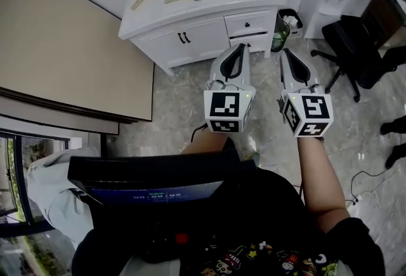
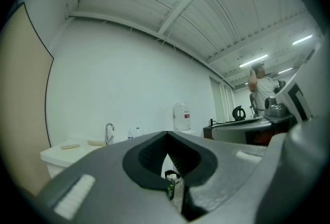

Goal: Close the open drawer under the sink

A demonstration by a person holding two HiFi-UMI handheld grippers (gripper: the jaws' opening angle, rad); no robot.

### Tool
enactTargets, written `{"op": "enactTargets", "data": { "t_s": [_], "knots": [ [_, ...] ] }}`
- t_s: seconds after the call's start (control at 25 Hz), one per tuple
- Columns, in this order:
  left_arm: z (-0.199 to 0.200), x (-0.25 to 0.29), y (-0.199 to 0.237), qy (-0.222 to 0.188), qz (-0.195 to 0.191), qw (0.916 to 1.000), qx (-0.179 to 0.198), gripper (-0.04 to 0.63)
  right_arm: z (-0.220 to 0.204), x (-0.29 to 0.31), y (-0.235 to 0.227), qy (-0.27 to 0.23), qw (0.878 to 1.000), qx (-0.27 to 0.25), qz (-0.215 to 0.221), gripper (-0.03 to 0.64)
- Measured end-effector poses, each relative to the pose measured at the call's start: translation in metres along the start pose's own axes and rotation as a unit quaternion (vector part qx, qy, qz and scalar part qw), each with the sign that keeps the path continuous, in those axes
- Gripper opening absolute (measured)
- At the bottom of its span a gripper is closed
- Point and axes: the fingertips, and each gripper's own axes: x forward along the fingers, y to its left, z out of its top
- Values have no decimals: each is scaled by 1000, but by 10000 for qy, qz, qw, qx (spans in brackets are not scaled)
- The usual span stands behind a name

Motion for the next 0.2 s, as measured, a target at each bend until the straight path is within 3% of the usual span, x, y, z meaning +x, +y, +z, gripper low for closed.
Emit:
{"op": "enactTargets", "data": {
  "t_s": [0.2],
  "knots": [
    [2, -38, -12, -18, -44, 10000, 24, 0, -7, -28, 14, 35, 9999, -17, -116, 21]
  ]
}}
